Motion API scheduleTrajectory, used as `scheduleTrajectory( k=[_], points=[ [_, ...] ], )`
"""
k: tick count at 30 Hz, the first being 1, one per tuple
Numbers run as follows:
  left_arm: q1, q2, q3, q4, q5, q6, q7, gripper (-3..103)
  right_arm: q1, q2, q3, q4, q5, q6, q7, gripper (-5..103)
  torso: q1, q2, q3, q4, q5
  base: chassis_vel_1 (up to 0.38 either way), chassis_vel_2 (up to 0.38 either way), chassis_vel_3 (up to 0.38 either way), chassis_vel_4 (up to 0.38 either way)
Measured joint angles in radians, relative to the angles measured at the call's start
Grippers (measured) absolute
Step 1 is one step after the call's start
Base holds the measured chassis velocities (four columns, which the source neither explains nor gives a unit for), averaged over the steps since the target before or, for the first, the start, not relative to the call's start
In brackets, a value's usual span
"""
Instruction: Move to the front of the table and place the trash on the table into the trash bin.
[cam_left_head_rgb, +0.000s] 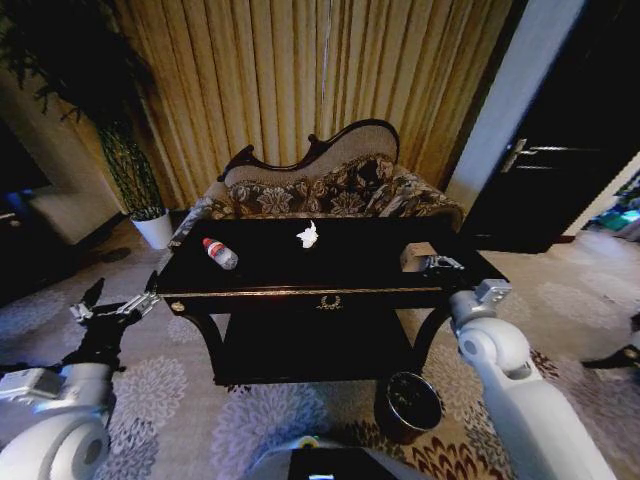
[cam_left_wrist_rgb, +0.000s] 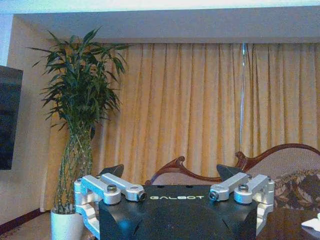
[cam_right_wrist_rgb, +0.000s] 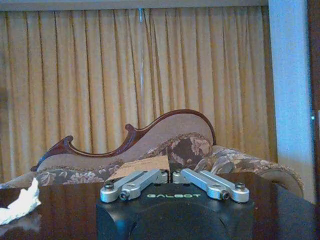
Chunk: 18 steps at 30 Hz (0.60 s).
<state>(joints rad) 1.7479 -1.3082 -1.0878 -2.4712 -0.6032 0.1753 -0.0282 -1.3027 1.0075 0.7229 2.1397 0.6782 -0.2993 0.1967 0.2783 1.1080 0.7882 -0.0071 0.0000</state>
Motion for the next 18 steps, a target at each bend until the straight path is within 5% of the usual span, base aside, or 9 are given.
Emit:
scheduleTrajectory(
  k=[18],
  points=[
    [-0.003,0.004,-0.001,0.008,-0.005,0.001,0.003,100,-0.023,-0.012,0.024,0.012,0.037,0.002,0.005,0,0.0,0.0,0.0,0.0,0.0,0.0,0.0,0.0,0.0]
  ],
)
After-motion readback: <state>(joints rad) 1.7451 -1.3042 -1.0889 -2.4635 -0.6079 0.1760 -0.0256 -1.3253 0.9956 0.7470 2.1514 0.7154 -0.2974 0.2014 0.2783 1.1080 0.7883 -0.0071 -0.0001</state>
